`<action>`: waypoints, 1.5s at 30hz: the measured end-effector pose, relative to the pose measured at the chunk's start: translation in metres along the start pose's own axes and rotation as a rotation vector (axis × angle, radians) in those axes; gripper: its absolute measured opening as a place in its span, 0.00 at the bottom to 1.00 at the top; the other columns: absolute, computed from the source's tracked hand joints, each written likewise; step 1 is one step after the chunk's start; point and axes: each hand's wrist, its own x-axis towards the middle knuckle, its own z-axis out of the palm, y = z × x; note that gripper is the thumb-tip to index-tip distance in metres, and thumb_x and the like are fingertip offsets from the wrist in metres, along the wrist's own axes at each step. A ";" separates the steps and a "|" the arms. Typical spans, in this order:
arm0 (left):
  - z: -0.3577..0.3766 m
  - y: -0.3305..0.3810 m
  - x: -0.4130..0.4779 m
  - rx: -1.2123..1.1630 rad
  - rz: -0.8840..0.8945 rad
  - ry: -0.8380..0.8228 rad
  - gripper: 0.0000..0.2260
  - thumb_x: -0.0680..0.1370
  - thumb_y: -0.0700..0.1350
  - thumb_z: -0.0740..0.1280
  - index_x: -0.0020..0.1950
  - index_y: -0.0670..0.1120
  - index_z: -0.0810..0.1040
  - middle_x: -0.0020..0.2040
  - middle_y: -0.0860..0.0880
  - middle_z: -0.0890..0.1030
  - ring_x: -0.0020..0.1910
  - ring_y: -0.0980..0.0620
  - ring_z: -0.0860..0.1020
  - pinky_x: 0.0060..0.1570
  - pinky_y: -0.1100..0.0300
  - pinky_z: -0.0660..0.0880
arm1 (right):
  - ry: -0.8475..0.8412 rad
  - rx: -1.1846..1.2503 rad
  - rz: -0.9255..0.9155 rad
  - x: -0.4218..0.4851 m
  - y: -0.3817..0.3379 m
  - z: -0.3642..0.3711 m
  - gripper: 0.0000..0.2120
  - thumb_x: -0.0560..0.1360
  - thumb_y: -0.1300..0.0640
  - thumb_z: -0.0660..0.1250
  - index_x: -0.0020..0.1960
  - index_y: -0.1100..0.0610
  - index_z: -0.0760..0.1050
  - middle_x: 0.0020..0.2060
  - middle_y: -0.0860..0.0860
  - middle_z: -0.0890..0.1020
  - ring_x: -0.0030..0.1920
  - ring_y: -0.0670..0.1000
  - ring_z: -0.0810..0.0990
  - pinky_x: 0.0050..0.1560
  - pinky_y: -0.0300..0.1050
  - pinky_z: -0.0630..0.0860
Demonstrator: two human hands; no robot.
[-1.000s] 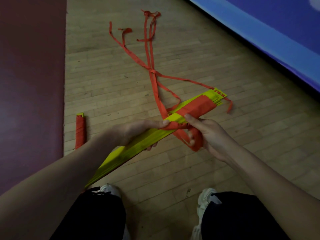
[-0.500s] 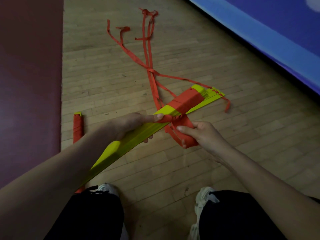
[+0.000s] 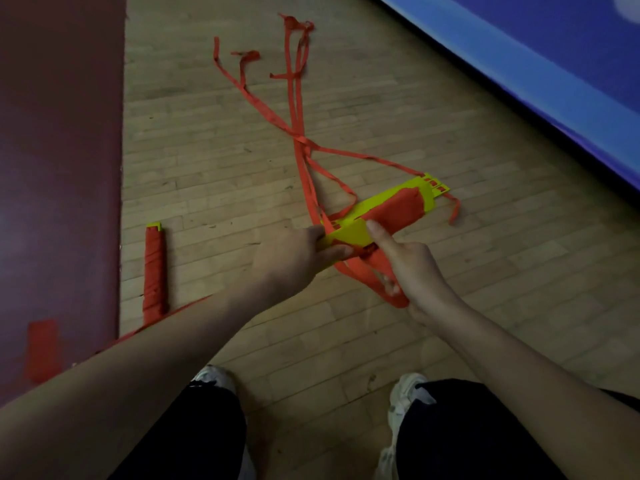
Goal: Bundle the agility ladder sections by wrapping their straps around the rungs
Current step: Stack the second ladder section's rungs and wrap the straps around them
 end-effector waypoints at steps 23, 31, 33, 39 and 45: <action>-0.023 -0.020 0.000 -0.889 -0.334 -0.808 0.29 0.75 0.62 0.62 0.61 0.39 0.75 0.55 0.38 0.80 0.37 0.45 0.82 0.41 0.55 0.79 | -0.177 0.371 0.130 -0.006 -0.001 -0.002 0.25 0.70 0.47 0.73 0.22 0.54 0.66 0.16 0.49 0.62 0.16 0.45 0.60 0.23 0.38 0.56; -0.025 -0.032 -0.001 -0.937 -0.379 -0.872 0.24 0.75 0.61 0.62 0.52 0.40 0.78 0.35 0.43 0.76 0.31 0.47 0.76 0.35 0.59 0.75 | -0.165 0.388 0.069 -0.007 0.002 0.003 0.26 0.69 0.46 0.74 0.19 0.52 0.66 0.16 0.50 0.64 0.16 0.46 0.60 0.21 0.37 0.55; -0.022 -0.030 0.002 -0.944 -0.393 -0.832 0.26 0.72 0.62 0.63 0.52 0.39 0.79 0.34 0.45 0.73 0.29 0.51 0.71 0.31 0.62 0.68 | -0.158 0.366 0.038 -0.004 -0.001 0.000 0.23 0.69 0.46 0.73 0.21 0.52 0.69 0.17 0.49 0.66 0.17 0.46 0.62 0.21 0.38 0.56; -0.027 -0.021 0.011 -0.869 -0.412 -0.665 0.27 0.66 0.62 0.71 0.50 0.41 0.76 0.38 0.46 0.75 0.32 0.51 0.72 0.30 0.62 0.67 | -0.229 0.193 -0.171 0.008 0.002 -0.002 0.19 0.67 0.47 0.74 0.41 0.65 0.81 0.39 0.61 0.85 0.39 0.50 0.81 0.47 0.50 0.77; -0.033 -0.022 0.010 -0.800 -0.427 -0.563 0.23 0.66 0.62 0.72 0.46 0.43 0.78 0.36 0.47 0.77 0.32 0.51 0.73 0.33 0.60 0.69 | -0.311 0.201 -0.040 0.009 0.008 -0.001 0.14 0.70 0.57 0.73 0.52 0.64 0.82 0.47 0.60 0.85 0.44 0.52 0.82 0.47 0.44 0.79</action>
